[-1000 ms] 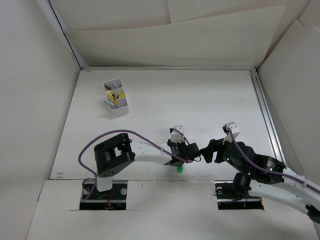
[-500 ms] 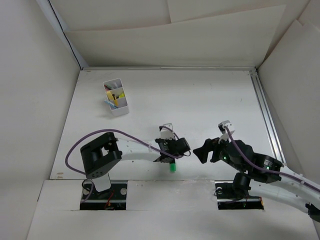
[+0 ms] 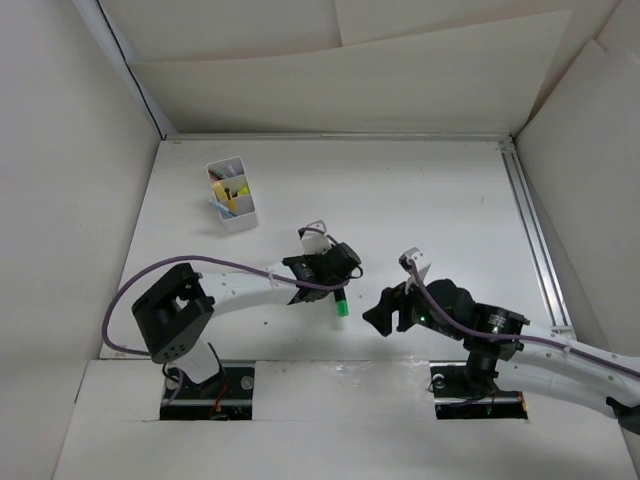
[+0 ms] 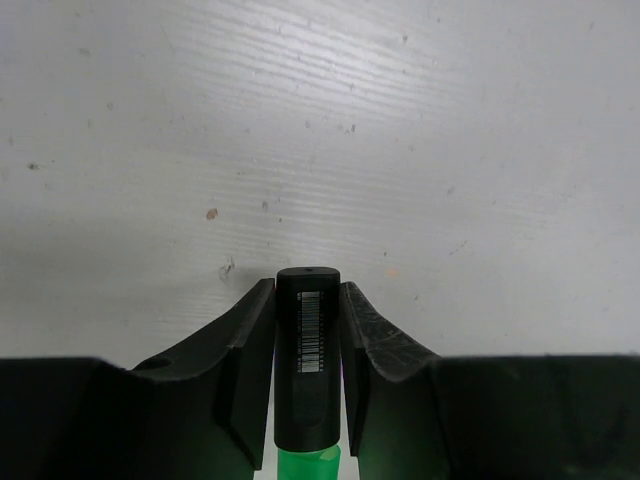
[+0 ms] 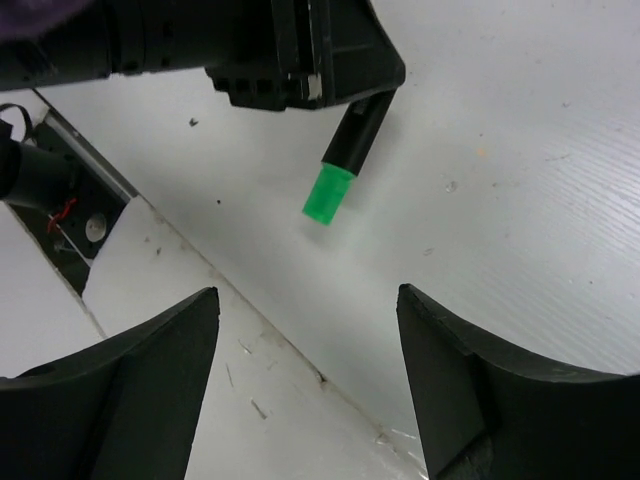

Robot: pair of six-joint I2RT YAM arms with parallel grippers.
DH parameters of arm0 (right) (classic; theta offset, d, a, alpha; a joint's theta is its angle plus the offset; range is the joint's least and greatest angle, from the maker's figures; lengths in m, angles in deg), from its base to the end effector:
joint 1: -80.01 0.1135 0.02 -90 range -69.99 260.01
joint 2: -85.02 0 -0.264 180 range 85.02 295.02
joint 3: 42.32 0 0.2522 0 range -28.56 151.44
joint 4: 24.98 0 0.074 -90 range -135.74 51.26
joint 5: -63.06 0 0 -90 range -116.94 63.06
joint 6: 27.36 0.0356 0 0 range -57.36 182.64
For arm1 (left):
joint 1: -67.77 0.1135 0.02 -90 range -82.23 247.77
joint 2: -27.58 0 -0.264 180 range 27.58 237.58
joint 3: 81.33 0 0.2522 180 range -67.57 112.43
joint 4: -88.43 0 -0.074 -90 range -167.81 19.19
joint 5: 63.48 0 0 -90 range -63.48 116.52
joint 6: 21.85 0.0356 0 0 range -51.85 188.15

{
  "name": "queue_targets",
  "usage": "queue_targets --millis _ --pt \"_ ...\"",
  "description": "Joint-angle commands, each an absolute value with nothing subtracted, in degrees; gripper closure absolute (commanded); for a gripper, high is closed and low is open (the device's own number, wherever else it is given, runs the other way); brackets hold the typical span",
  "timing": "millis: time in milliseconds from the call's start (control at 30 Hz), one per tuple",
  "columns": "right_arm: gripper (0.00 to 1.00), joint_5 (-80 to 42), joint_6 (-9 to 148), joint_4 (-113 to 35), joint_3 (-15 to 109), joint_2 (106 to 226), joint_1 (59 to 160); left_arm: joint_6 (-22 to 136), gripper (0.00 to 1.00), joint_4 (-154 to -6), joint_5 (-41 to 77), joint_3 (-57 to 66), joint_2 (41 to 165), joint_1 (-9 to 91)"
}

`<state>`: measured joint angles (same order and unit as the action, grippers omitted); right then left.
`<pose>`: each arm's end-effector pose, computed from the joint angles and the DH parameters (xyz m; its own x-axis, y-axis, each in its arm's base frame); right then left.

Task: Sort the stationery into containers
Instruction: Pick up the pen from the center of the board, then open the pen cap from the pen.

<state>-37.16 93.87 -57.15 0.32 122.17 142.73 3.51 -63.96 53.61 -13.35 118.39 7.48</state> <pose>0.0781 0.1376 0.2481 -0.5918 -0.0343 -0.8054 -0.5791 0.7131 0.3951 0.1744 -0.2729 0.1981 -0.7325 -0.3396 -0.5900 -0.0756 0.9020 -0.4251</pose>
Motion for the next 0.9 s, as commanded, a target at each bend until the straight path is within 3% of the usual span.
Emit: queue_targets --millis 0,167,300,567,867 --pt "0.24 -35.6 92.4 -48.1 0.5 122.2 143.1 4.8 1.00 -68.6 50.7 -14.8 112.1 10.0" --pt "0.30 -40.3 94.8 -42.4 0.0 122.2 143.1 4.8 1.00 -73.7 49.6 -17.7 103.4 12.1" --pt "0.18 -42.7 98.1 -37.7 1.3 125.3 143.1 4.3 1.00 -75.0 51.4 -18.3 96.2 12.1" --pt "0.16 -43.5 98.6 -31.3 6.9 135.9 143.1 3.7 1.00 -79.5 53.0 -23.2 89.8 12.1" --pt "0.27 -39.6 98.6 -27.3 8.5 140.8 143.1 3.2 1.00 -79.5 53.5 -23.7 89.3 12.1"
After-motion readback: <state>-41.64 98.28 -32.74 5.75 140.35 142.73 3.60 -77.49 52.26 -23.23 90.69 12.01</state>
